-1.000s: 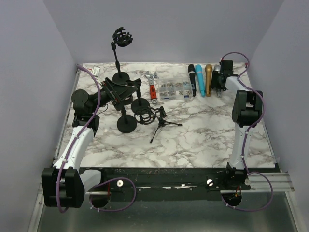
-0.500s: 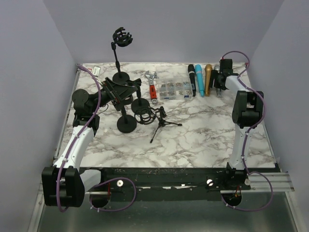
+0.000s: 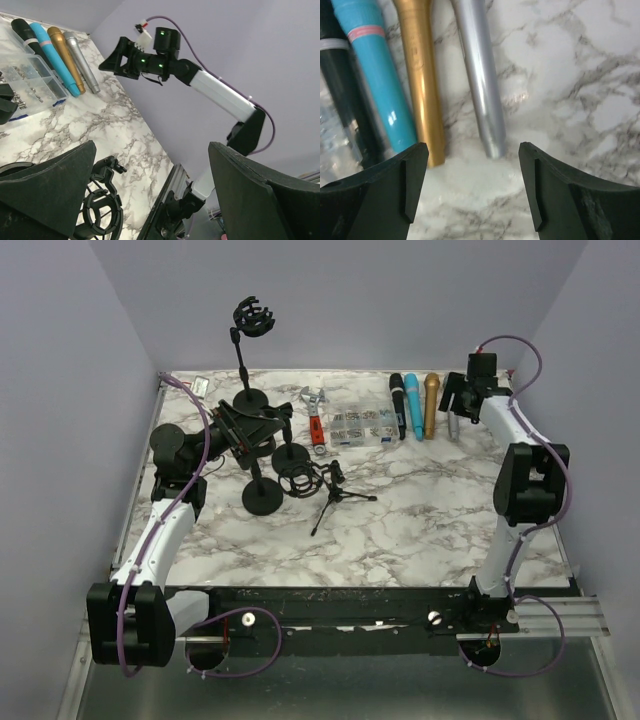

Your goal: Remove the microphone from the stand

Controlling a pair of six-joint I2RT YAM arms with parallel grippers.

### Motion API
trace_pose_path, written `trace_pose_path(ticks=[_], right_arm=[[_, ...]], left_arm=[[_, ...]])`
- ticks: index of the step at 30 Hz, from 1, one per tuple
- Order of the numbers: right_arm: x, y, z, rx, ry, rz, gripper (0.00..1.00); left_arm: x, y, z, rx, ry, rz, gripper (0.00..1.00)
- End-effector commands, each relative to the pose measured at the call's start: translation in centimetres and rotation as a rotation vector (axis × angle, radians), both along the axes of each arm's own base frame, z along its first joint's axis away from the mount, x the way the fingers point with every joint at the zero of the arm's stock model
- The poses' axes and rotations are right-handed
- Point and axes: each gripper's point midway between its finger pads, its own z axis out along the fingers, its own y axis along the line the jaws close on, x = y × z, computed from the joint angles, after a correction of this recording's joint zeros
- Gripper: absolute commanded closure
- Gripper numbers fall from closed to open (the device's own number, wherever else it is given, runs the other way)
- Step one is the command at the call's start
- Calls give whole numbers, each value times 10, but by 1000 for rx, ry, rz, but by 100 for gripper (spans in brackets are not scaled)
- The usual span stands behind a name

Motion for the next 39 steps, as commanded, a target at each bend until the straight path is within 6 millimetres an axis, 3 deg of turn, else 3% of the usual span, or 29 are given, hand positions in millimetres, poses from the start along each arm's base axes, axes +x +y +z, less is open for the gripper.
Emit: trace_pose_path(ticks=[1,5,8,11,15,21,27,33,39], right_arm=[[-32,49,33,169,-78,45,19],[-73,99,51,224,-162,119,17],[-110,136,64,361,-236,223,16],[-154,165,61,499,-255,306,14],[-194,193,52,631,-241,423,13],[-225,190,36,635,-233,457,12],[-233,185,39,593,-308,491,9],[-240,188,39,609,-328,522,8],[-242,186,30,604,-337,518,7]], left_arm=[[5,3,1,19,-30,19,1],[7,4,2,42,-64,32,2],[7,3,3,70,-99,29,4],[10,4,5,126,-136,36,7],[17,10,3,204,-169,93,7],[45,31,7,254,-104,228,7],[87,54,42,146,-48,280,9],[151,82,71,-19,-34,335,11],[228,112,67,-30,4,399,14]])
